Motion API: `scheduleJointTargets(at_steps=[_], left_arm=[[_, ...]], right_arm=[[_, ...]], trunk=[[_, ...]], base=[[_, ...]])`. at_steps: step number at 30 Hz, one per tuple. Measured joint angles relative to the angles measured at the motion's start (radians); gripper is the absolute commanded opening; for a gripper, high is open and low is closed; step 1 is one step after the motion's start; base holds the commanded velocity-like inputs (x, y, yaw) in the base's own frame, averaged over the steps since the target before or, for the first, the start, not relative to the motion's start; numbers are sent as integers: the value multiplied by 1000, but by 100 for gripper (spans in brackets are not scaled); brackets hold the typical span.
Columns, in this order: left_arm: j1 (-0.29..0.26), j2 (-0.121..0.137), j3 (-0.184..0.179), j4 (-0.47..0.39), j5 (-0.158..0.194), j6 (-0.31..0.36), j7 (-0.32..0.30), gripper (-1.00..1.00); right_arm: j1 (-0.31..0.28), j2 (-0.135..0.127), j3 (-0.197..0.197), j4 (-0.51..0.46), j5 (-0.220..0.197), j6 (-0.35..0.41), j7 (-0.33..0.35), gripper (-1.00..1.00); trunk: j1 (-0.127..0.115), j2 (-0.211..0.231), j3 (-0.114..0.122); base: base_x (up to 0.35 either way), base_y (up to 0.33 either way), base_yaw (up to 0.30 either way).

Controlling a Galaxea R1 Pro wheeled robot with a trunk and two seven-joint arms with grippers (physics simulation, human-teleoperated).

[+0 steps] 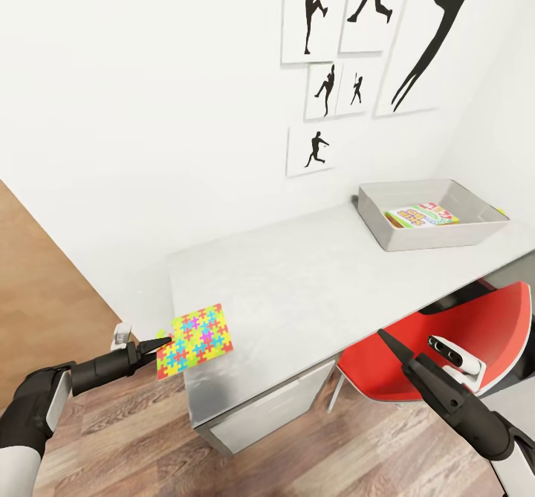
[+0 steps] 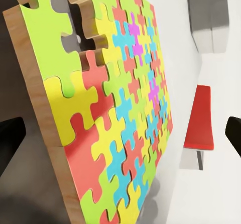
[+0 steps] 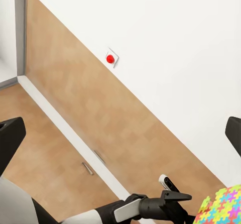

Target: Put all the toys in the child's room - the three board games (two on the bed and one on the table), the two jigsaw puzzles on the table, and the tennis ball on the table - inside the toy box on the table in the child's room.

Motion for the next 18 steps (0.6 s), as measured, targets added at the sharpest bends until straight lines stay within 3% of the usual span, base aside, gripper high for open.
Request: scheduleJointTargets(at_steps=[1,2,14,18], left_arm=[[0,0,0,0,0,0,0,100],[0,0,0,0,0,0,0,-100],[0,0,-1,0,2,0,-2,-100],[0,0,-1,0,1,1,-2,-100]], right_arm=[[0,0,0,0,0,0,0,100],[0,0,0,0,0,0,0,100],[0,0,0,0,0,0,0,100],[0,0,0,0,0,0,0,100]], trunk=[[0,0,0],[0,0,0],[0,0,0],[-15,28,12]], base=[[0,0,0],[0,0,0],[0,0,0],[0,0,0]])
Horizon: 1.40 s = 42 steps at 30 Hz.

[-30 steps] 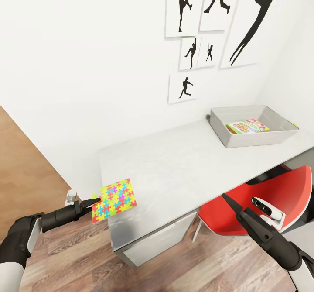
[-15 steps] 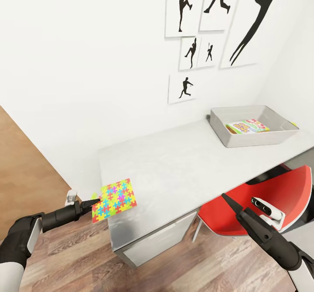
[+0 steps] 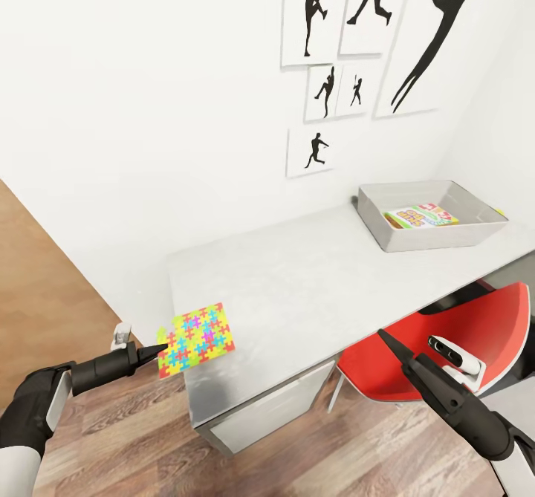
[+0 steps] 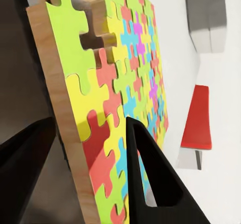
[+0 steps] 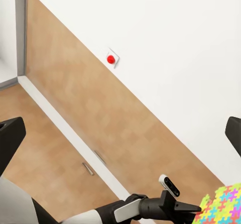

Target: Put all the toys in the child's room - the three board games (two on the bed and one on the table), the two jigsaw puzzles on the table, and the tennis ball on the table - inside the toy box on the table in the child's room.

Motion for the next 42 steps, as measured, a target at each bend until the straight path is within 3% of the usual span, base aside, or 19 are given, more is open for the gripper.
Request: scheduleJointTargets(at_steps=[12,19,25,29,33,35,39,42], left_arm=[[0,3,0,-5,-1,3,-7,-100],[0,12,0,-18,-1,2,-134,-100],[0,15,-1,-77,-2,31,-166,-100],[0,39,-1,-110,-1,62,-181,-100],[0,71,-2,-126,-2,80,-246,-100],[1,82,-2,-127,-2,81,-276,-100],[1,109,-3,-128,-3,82,-303,-100],[2,114,-11,-129,-3,83,-303,-100]], right_arm=[[0,0,0,1,0,0,1,100],[0,-3,-1,3,0,-1,1,100],[0,-3,-1,3,0,0,-2,100],[0,3,4,5,12,-1,-16,100],[0,10,14,8,94,0,-60,100],[0,22,26,8,111,1,-68,100],[2,45,40,8,127,7,-75,100],[41,48,39,9,130,3,-71,100]], trunk=[[-46,84,38],[-73,133,60],[-96,175,78],[-111,203,91],[-127,231,105],[-134,245,113],[-150,273,132],[-161,294,146]], base=[[0,0,0],[0,0,0],[0,0,0],[0,0,0],[0,0,0],[0,0,0],[0,0,0],[0,0,0]])
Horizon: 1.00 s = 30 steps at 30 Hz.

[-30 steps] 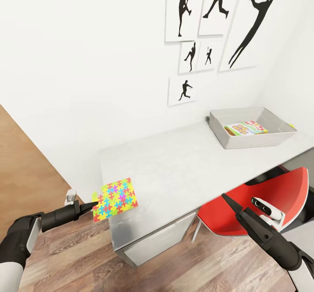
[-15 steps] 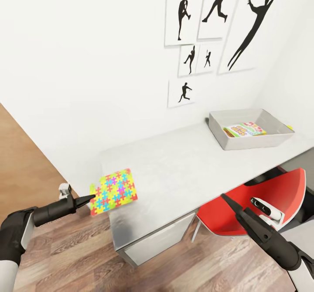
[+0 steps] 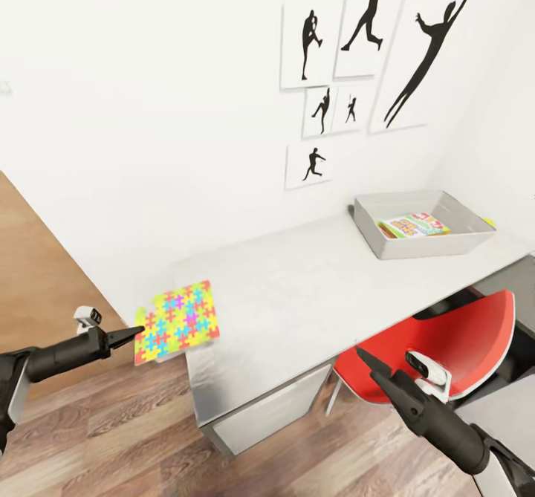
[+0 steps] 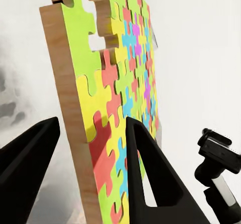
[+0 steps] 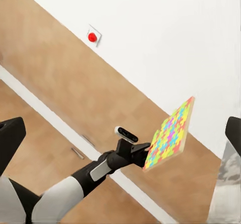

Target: Put all the toys in the child's room - the three board games (two on the bed and one on the table), the two jigsaw puzzles on the table, and the tennis ball on the table - inside the toy box on the table in the child's room.

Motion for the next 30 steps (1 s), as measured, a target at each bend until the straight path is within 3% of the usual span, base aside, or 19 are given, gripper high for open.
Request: scheduleJointTargets(at_steps=[4,6,8,19,30], left_arm=[[0,1,-54,-1,0,0,0,-100],[0,0,-99,-1,2,0,0,-100],[0,0,-113,-1,3,0,0,-100],[0,0,-126,-3,4,0,0,-100],[0,1,-125,-3,4,0,0,-100]], right_arm=[[48,0,-7,-1,1,-2,4,100],[61,-3,-10,-1,1,-2,3,100],[65,-6,-15,-1,1,-3,3,100],[71,-7,-82,0,-8,2,10,100],[72,-3,-84,1,-8,1,12,100]], trunk=[[-15,28,19],[-23,42,29],[-31,56,38],[-73,133,80],[-115,211,123]], base=[[0,0,0],[-10,0,0],[-129,0,0],[-61,0,0],[-57,0,0]])
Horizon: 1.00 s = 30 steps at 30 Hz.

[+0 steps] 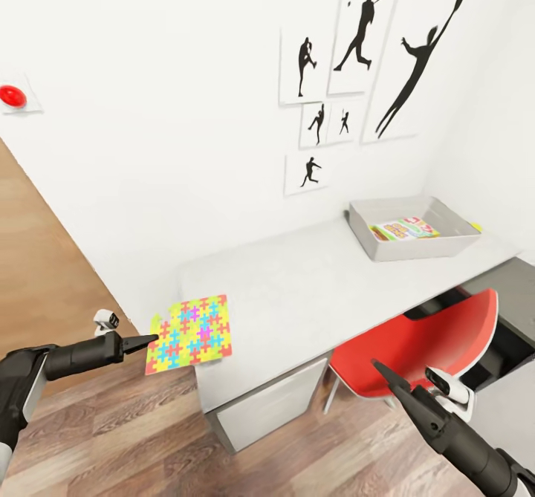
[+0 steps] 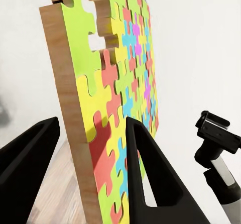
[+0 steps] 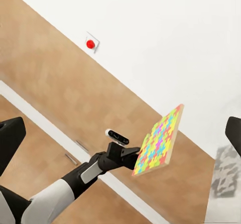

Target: Put all the toys in the child's room - the three board games (two on the bed and one on the table), the two jigsaw puzzles on the table, and the tennis ball on the table - inside the toy box on the table in the child's room.

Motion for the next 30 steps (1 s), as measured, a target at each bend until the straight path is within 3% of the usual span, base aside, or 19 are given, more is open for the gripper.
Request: scheduleJointTargets(at_steps=[5,24,30], left_arm=[[0,2,0,0,0,0,0,-100],[0,29,3,-2,3,1,0,-100],[0,31,5,-2,3,1,0,-100]], right_arm=[[0,1,0,0,1,-1,2,100],[0,2,-1,0,2,-1,9,100],[2,1,-10,0,5,-4,44,100]], trunk=[[-19,35,24],[-20,35,55],[-20,35,65]], base=[[-186,0,0],[-9,0,0],[0,0,0]])
